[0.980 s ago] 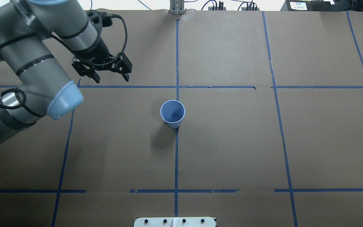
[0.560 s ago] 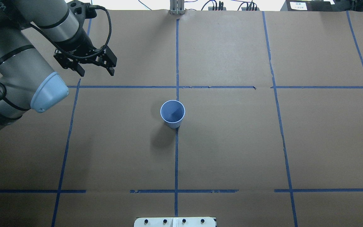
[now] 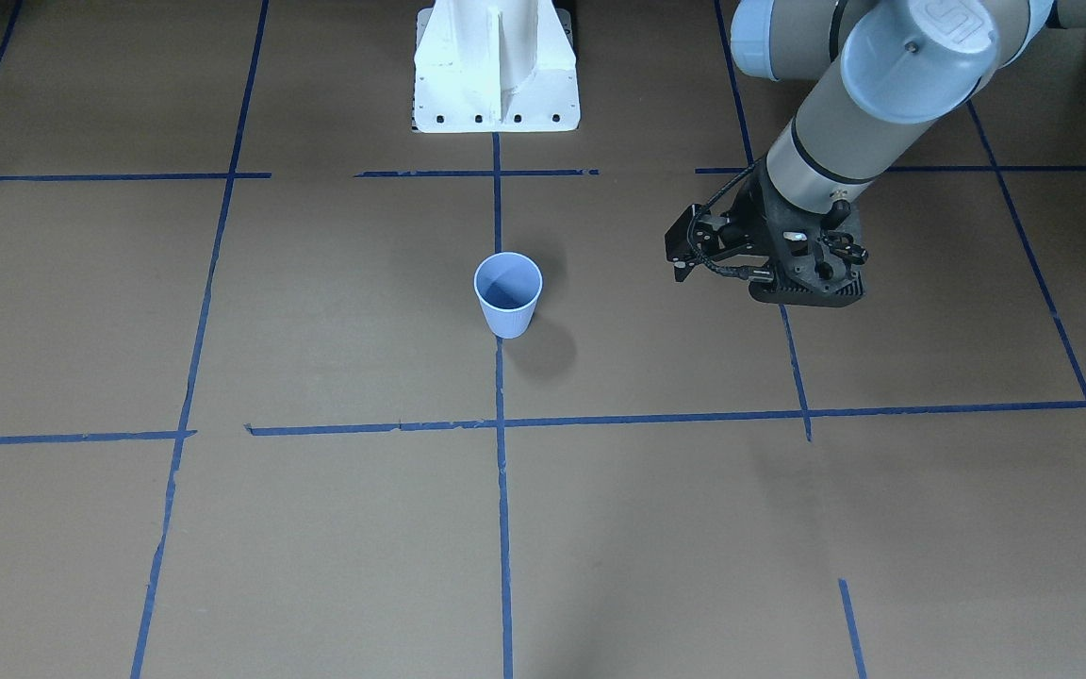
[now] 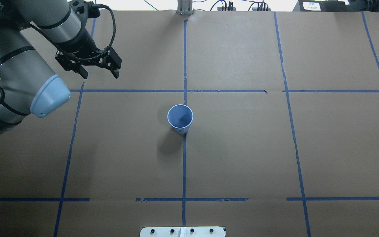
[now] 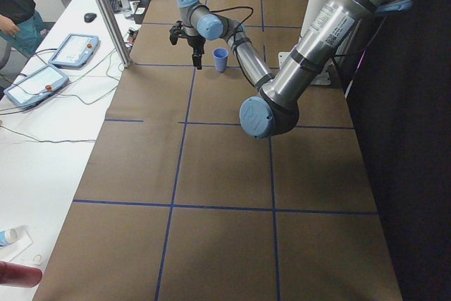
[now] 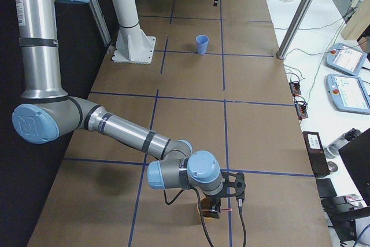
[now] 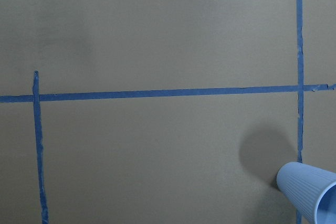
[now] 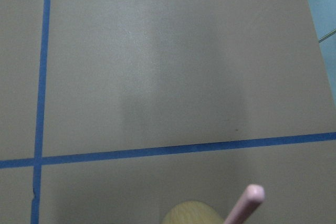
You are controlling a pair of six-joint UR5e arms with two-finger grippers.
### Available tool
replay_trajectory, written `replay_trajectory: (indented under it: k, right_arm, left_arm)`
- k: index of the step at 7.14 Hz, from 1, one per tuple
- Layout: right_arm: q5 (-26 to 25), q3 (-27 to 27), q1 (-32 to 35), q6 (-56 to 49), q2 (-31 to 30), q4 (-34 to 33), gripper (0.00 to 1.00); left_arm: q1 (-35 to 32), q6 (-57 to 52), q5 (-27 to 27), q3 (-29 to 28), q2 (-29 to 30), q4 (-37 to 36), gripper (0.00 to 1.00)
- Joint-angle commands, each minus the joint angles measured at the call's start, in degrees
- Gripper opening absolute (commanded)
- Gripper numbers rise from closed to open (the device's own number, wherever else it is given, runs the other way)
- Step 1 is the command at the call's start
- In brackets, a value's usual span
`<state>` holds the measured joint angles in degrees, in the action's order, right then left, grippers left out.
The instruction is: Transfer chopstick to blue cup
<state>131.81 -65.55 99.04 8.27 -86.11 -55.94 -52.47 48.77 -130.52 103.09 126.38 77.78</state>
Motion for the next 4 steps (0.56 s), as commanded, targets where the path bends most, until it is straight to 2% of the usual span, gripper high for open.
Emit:
replay_trajectory:
  k: [1,2,4]
  right_arm:
    - [-2.67,3.06,0.01,2.34,2.70,0.92,0.99]
    - [-3.22,3.50,-0.07,2.45,2.97,0.92,0.98]
    - [-3.22,3.85,0.01,2.80,2.88,0.92,0.70]
  left_arm:
    - [0.00,0.01,0.00,0.10,0.09,0.00,1.00]
    - [0.00,0.01,0.00,0.09,0.01,0.00,1.00]
    - [0.08,0.01,0.00,0.09,0.01,0.00,1.00]
